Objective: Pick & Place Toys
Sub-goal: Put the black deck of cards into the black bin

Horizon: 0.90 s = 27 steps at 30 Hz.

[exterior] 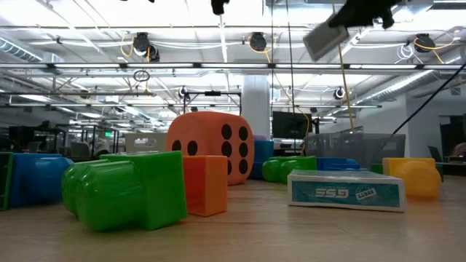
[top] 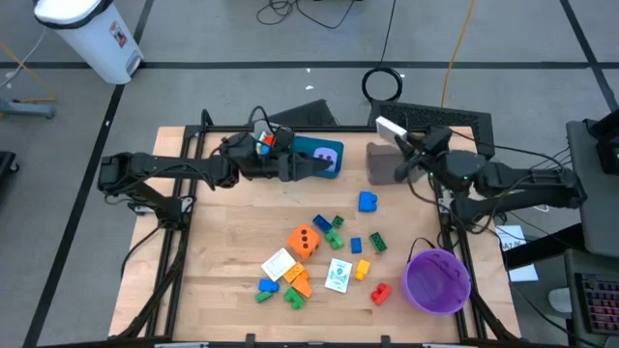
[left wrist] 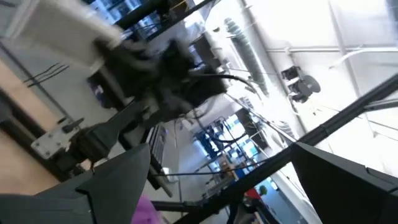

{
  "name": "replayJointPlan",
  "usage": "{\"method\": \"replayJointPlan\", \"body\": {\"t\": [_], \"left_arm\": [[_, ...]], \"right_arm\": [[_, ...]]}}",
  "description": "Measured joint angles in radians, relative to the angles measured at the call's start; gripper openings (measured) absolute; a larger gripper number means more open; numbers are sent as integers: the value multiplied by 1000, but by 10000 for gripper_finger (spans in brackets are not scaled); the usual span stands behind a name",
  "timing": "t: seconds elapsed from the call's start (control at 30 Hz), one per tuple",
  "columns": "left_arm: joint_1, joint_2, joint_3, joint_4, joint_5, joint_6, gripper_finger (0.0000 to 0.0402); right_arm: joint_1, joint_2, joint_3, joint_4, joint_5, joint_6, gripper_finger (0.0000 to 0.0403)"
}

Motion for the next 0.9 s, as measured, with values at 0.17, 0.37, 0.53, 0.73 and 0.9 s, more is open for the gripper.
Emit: {"method": "replayJointPlan", "body": {"t": [0.17, 0.37, 0.53, 0.73, 0.9], "left_arm": [[21, -37, 1, 2, 10, 49, 397], [54, -102, 1, -5, 53, 96, 397], [89, -160, 1, -28, 105, 149, 397], [126, -243, 1, -157, 120, 233, 397], [155, -306, 1, -242, 167, 259, 397]], "right_arm": [[-142, 12, 0, -214, -214, 188, 68], [-328, 55, 0, -340, -418, 231, 71], [-516, 103, 0, -352, -624, 218, 68], [-713, 194, 0, -368, -817, 218, 73], [-790, 303, 0, -369, -903, 222, 68]]}}
